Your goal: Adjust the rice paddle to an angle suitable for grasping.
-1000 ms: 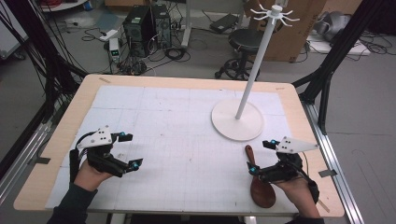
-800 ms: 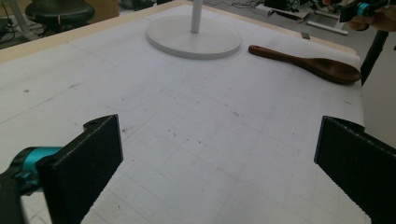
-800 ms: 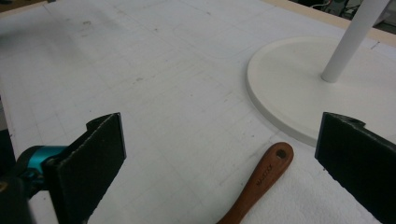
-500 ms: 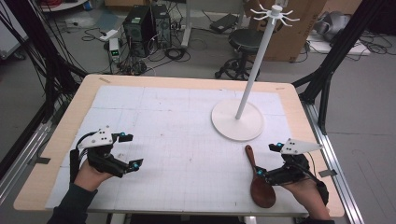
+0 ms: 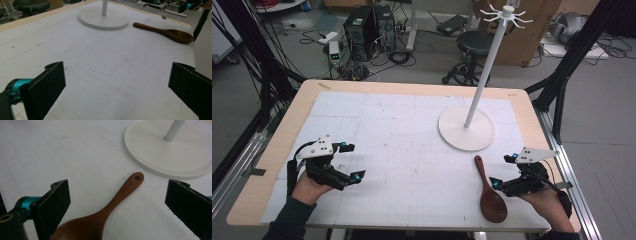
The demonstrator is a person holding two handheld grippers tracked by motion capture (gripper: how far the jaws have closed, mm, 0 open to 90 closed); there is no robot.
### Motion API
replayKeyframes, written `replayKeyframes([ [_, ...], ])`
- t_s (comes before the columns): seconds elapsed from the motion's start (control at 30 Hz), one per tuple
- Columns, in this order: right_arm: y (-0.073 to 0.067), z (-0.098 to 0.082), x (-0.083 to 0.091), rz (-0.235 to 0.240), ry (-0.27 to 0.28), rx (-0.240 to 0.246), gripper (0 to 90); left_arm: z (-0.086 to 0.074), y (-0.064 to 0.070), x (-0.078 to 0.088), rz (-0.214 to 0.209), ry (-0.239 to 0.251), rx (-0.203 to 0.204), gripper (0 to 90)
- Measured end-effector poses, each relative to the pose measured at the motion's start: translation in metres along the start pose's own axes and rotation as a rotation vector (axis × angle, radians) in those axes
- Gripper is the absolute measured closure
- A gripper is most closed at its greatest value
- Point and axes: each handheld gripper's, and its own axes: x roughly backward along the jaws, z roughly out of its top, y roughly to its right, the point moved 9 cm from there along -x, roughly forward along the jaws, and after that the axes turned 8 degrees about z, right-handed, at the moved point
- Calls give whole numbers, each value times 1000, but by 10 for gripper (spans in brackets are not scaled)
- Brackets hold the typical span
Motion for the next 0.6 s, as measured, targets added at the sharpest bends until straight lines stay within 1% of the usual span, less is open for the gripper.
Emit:
replayKeyframes([
  [0.07,2,-1,1,1,-9,-2,152,0,1,-1,5,1,-1,18],
  [0.13,4,-2,1,2,-22,-3,158,0,0,-1,8,1,-8,18],
  [0.27,6,-4,1,0,-50,10,260,0,0,-1,7,1,-4,18],
  [0.33,8,-6,2,0,-68,8,327,0,1,0,4,0,-7,18],
  [0.43,12,-9,2,0,-102,4,388,0,1,0,3,-1,-9,18],
  [0.47,13,-10,2,1,-111,11,414,0,1,-1,2,1,-3,18],
  [0.53,14,-11,2,3,-134,11,453,0,1,-1,2,-1,-8,18],
  [0.57,14,-11,2,3,-134,11,453,0,1,-1,3,-1,-7,18],
  [0.6,16,-12,0,3,-155,20,496,0,1,-1,3,1,-4,18],
])
